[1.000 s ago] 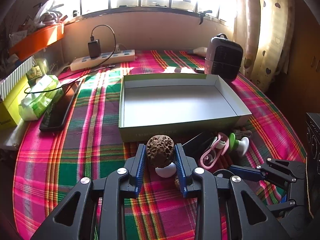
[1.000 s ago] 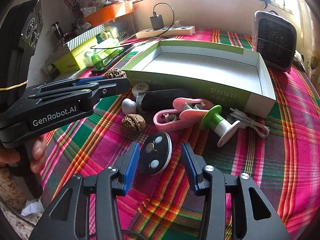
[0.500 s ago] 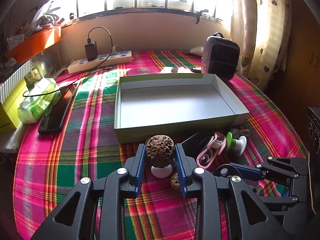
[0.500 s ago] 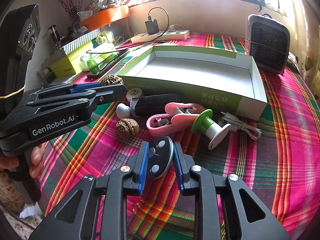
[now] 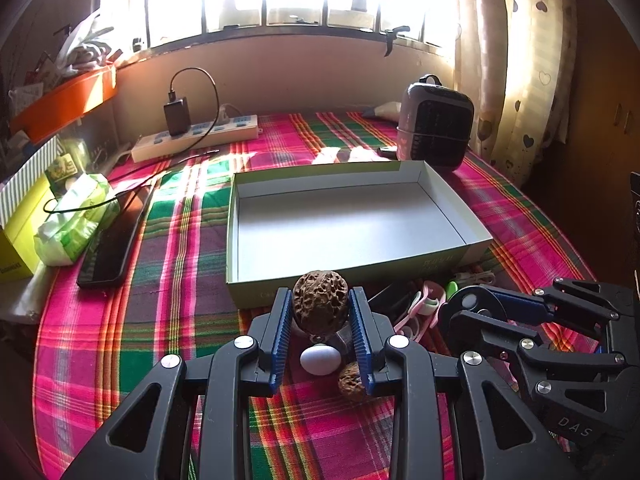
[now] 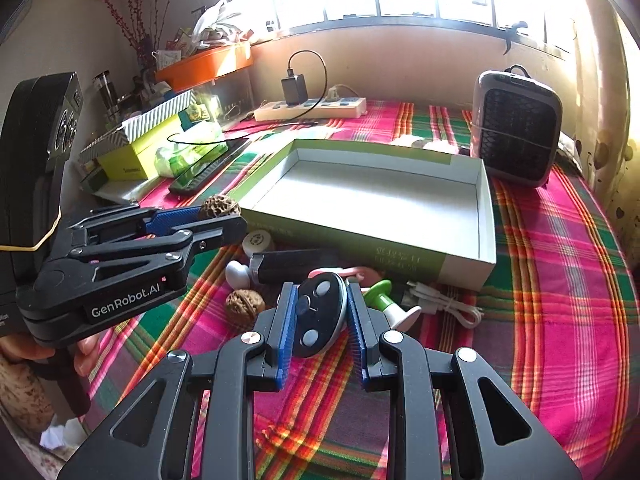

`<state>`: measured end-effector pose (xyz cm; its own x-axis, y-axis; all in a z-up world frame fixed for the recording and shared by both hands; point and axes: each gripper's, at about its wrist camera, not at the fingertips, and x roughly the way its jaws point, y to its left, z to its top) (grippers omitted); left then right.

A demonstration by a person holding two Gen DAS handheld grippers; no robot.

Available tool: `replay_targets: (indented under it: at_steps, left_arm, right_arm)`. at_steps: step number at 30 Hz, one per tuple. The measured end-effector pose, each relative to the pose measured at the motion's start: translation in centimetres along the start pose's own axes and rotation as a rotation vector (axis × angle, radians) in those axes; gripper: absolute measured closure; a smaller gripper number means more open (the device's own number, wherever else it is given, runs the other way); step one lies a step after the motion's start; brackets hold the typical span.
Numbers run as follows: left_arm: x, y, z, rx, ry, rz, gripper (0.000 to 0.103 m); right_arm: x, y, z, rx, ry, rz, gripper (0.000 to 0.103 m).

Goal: Organize objects
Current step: 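Carry the walnut and black disc over the white box with both grippers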

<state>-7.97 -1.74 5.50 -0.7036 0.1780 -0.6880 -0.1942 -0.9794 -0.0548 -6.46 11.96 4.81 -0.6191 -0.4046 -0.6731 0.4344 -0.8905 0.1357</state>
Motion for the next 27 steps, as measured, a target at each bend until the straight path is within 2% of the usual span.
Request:
replay_targets:
  at_steps: [7,17,27]
  left_arm:
    - [0.4,0.6,1.9,-0.006,-0.02,-0.024,0.076]
    - [1.5,1.2,4.4,0.005,-0.034,-0.012,0.076]
    - [4.2,2.8,6.9,-0.011,-0.011,0.017,0.076]
  right_arm:
    - [0.0,-0.7,2.6,-0.009,-0.028,-0.015,0.077]
    - [1.2,-1.5,5.6,-0.02,-0.049,-0.034,0.077]
    - [4.2,-3.7,9.1,0.033,-0.019,-0.031,0.077]
